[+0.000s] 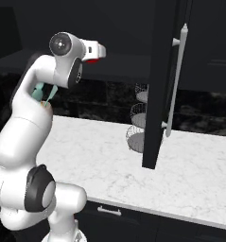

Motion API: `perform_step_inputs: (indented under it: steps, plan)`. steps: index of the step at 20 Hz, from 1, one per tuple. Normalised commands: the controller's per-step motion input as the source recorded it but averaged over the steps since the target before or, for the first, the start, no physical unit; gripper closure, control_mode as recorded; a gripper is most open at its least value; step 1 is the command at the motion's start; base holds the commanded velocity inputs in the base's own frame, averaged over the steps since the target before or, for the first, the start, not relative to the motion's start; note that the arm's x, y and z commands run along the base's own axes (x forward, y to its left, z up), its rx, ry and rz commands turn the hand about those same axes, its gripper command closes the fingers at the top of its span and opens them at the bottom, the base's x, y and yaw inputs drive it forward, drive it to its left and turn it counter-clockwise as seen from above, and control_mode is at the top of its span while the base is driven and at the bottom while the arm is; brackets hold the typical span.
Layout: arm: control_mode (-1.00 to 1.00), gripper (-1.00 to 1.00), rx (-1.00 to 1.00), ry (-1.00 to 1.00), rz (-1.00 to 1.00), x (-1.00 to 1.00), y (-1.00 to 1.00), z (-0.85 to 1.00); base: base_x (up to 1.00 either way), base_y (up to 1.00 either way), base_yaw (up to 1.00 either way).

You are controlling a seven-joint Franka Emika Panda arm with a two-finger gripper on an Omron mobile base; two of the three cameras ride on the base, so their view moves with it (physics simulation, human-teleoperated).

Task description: Gather all objects into one cabinet and sort the glasses and bowls to opposite sides.

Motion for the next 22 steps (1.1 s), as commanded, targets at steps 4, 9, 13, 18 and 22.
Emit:
perform_step_inputs:
  steps: [4,9,13,18,22]
  plan:
    - [-1.00,-1.00,0.00,0.00,0.00,0.27,0.00,0.00,0.00,0.00,0.00]
    - [-1.00,-1.00,0.00,0.00,0.00,0.15,0.00,0.00,0.00,0.00,0.00]
    - [-1.00,-1.00,0.00,0.00,0.00,0.20,0.00,0.00,0.00,0.00,0.00]
    - [-1.00,-1.00,0.00,0.00,0.00,0.33,0.00,-0.05,0.00,0.00,0.00]
    - [-1.00,-1.00,0.00,0.00,0.00,0.30,0.00,-0.04,0.00,0.00,0.00]
